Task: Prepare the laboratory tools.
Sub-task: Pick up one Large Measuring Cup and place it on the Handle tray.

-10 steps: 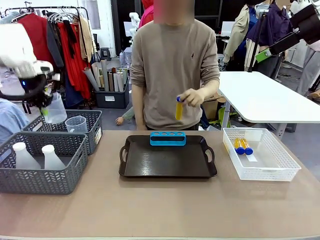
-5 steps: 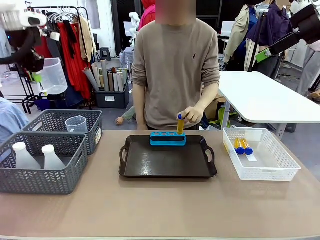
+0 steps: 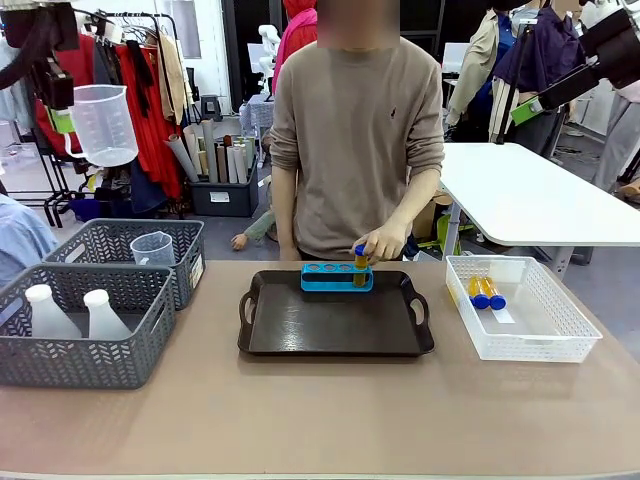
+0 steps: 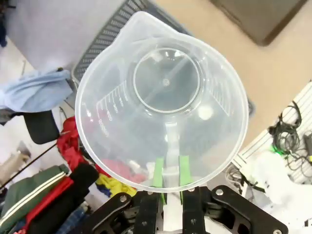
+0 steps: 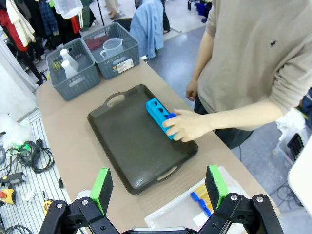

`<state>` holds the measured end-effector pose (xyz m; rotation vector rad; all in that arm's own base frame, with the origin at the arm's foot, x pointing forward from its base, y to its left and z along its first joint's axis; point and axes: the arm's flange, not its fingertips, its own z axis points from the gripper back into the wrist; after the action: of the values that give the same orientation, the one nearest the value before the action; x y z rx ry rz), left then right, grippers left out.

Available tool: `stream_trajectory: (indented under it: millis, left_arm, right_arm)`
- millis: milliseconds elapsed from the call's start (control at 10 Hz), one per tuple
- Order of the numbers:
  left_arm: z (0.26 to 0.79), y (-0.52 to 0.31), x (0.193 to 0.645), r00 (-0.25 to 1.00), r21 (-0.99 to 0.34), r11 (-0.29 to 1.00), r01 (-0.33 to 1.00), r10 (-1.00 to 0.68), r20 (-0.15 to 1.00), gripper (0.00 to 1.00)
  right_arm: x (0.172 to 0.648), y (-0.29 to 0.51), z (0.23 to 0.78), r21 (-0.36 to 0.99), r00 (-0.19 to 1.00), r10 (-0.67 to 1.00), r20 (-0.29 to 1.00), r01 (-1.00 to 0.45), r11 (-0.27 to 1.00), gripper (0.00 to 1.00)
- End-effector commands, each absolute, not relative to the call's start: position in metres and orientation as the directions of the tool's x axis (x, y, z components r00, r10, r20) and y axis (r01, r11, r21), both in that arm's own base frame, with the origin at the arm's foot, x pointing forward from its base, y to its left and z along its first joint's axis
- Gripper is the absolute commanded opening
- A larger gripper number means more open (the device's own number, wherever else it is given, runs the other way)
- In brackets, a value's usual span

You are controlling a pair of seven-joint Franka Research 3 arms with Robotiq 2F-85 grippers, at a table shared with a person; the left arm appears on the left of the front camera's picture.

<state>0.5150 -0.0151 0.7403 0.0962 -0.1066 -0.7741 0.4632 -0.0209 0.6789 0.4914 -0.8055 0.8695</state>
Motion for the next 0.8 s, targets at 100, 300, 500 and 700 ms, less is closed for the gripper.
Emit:
stream_trajectory:
  millis: [100,300,500,700]
  left_arm:
    - [0.740,-0.015,0.515,0.710,0.126,0.711,0.692,-0.701,0.061,0.00]
    - [0.740,-0.015,0.515,0.710,0.126,0.711,0.692,-0.701,0.061,0.00]
    - [0.739,-0.014,0.517,0.706,0.125,0.706,0.697,-0.707,0.054,0.00]
    - [0.761,-0.040,0.495,0.603,0.130,0.609,0.782,-0.793,0.083,0.00]
  right_arm:
    - [0.462,-0.019,0.680,0.065,0.385,0.473,0.792,-0.825,0.562,1.00]
    - [0.462,-0.019,0.680,0.065,0.385,0.473,0.792,-0.825,0.562,1.00]
    - [0.462,-0.019,0.680,0.065,0.385,0.473,0.792,-0.825,0.562,1.00]
    - [0.462,-0.019,0.680,0.065,0.385,0.473,0.792,-0.825,0.562,1.00]
